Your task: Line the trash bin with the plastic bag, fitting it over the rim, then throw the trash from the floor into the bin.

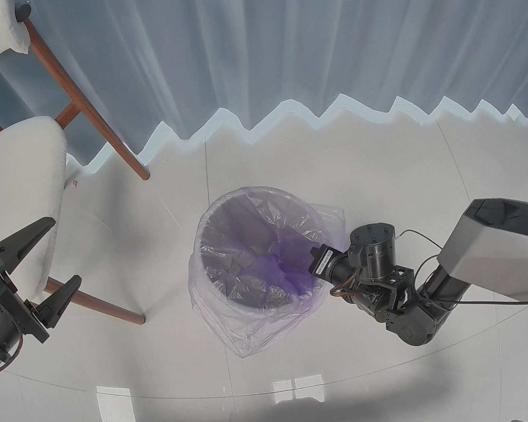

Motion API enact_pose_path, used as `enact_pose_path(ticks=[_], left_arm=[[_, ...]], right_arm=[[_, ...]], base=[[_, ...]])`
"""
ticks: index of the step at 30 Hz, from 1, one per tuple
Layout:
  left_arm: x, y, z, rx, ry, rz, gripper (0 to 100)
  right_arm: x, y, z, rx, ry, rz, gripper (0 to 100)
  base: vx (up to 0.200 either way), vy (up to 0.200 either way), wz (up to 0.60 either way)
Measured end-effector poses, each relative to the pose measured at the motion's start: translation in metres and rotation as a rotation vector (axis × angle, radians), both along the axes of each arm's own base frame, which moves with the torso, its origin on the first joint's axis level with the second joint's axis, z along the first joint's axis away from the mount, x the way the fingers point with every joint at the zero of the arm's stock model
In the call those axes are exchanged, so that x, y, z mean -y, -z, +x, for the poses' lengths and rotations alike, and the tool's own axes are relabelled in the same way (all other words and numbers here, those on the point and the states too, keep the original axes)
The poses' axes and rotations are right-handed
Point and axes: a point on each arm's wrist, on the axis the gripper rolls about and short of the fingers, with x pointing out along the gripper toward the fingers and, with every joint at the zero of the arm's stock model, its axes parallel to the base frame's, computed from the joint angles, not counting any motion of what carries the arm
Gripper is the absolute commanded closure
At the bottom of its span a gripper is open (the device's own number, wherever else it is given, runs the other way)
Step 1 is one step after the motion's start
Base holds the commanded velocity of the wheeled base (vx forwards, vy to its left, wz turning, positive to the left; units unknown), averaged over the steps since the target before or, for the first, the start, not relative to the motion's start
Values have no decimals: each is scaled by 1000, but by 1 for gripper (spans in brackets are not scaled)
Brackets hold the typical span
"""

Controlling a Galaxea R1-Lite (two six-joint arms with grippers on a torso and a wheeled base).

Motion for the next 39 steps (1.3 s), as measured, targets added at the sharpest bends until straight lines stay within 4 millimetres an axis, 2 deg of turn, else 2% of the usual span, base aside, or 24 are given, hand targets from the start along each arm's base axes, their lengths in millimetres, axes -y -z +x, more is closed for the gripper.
enact_pose_path(ticks=[1, 5, 10, 19, 24, 30, 34, 39], left_arm=[[0, -1, -2, 7, -2, 1, 0], [0, -4, -8, 32, -7, 1, 0], [0, -7, -11, 52, -6, 1, 0], [9, -8, -8, 53, 60, 27, 0], [18, -1, 2, 65, 95, 164, 0], [35, 5, 22, 27, 49, 289, 0], [42, 8, 29, -4, 56, 299, 0], [45, 13, 30, -34, 68, 305, 0]], right_arm=[[-2, 3, 1, 9, 2, -13, 0], [-10, 17, -1, 10, 38, -55, 0], [-16, 25, -9, -4, 60, -77, 0], [-13, 15, -26, -13, 52, -92, 0], [-7, 6, -32, -11, 54, -87, 0], [8, 10, -50, -85, 34, -64, 0], [31, 23, -67, -178, -42, -63, 0], [62, 45, -83, -238, -161, -170, 0]], base=[[0, 0, 0], [0, 0, 0], [0, 0, 0], [0, 0, 0], [0, 0, 0], [0, 0, 0], [0, 0, 0], [0, 0, 0]])
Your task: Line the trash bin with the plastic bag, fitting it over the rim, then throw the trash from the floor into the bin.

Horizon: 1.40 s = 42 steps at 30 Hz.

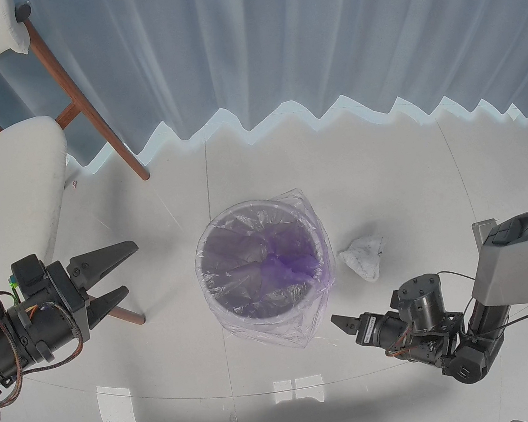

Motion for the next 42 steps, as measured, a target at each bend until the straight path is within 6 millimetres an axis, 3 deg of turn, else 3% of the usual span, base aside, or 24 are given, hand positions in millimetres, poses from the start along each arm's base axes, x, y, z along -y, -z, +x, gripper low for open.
enact_pose_path(ticks=[6, 16, 22, 32, 42], left_arm=[[-1, 2, -1, -7, -9, 1, 0], [-13, 4, -6, -3, -67, 0, 0], [-18, 4, -8, 5, -95, -1, 0], [-22, 2, -10, 22, -104, 2, 0], [-23, 1, -11, 29, -82, 4, 0]], right_arm=[[8, 27, 8, 55, -62, -80, 0], [-26, 48, 68, 96, -100, -111, 0], [-37, 66, 91, -57, -86, -252, 0], [-55, 59, 127, -234, -5, -398, 0], [-53, 54, 135, -438, 147, -417, 0]], base=[[0, 0, 0], [0, 0, 0], [0, 0, 0], [0, 0, 0], [0, 0, 0]])
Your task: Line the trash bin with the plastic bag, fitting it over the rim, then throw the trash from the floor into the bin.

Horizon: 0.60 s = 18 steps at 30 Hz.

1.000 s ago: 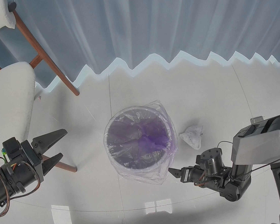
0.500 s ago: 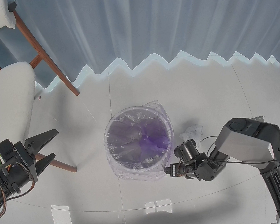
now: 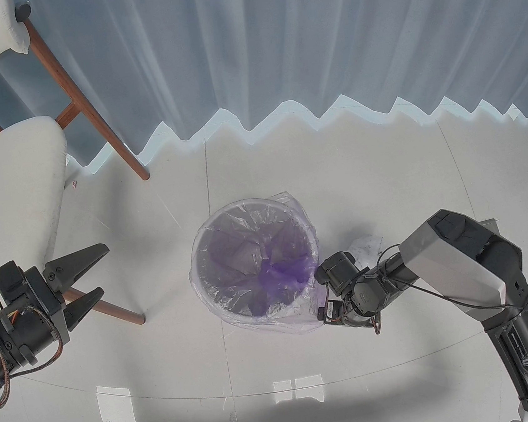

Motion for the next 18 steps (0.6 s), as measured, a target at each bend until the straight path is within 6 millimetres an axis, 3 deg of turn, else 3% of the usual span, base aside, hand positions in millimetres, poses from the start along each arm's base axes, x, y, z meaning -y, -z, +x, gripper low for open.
enact_pose_path(ticks=[4, 7, 18], left_arm=[[-1, -1, -1, 4, 0, -1, 0], [-1, -1, -3, 10, 2, -2, 0], [10, -4, -6, 13, 49, 1, 0]], right_arm=[[-2, -15, -2, 21, 50, 42, 0], [-3, -29, -14, 17, 70, 75, 0], [17, -75, -93, 66, 108, 231, 0]], base=[[0, 0, 0], [0, 0, 0], [0, 0, 0]])
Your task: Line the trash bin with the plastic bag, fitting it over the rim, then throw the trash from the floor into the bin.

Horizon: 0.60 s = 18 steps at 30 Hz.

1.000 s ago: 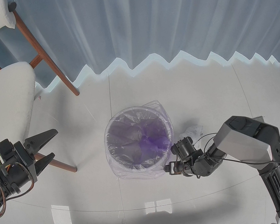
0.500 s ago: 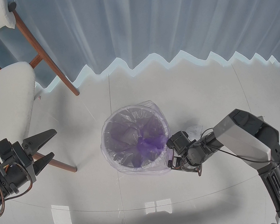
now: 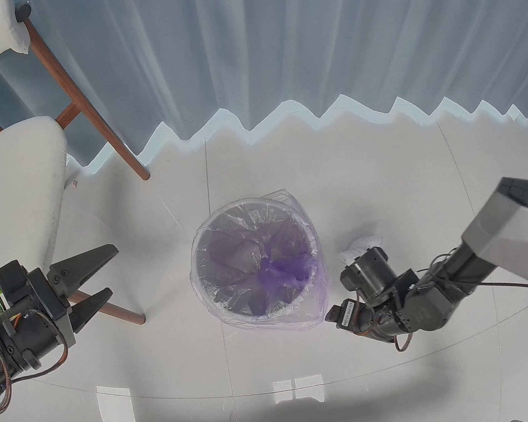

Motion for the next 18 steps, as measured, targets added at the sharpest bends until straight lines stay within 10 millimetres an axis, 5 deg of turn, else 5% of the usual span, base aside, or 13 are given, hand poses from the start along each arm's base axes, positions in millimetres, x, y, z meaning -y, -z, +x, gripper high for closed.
enact_pose_path(ticks=[11, 18], left_arm=[[58, 34, 30, -356, -81, -33, 0], [106, 55, 81, -623, -152, -134, 0]], right_arm=[[77, -98, -39, 270, 167, 229, 0], [124, -124, -67, 367, 280, 274, 0]], base=[[0, 0, 0], [0, 0, 0]])
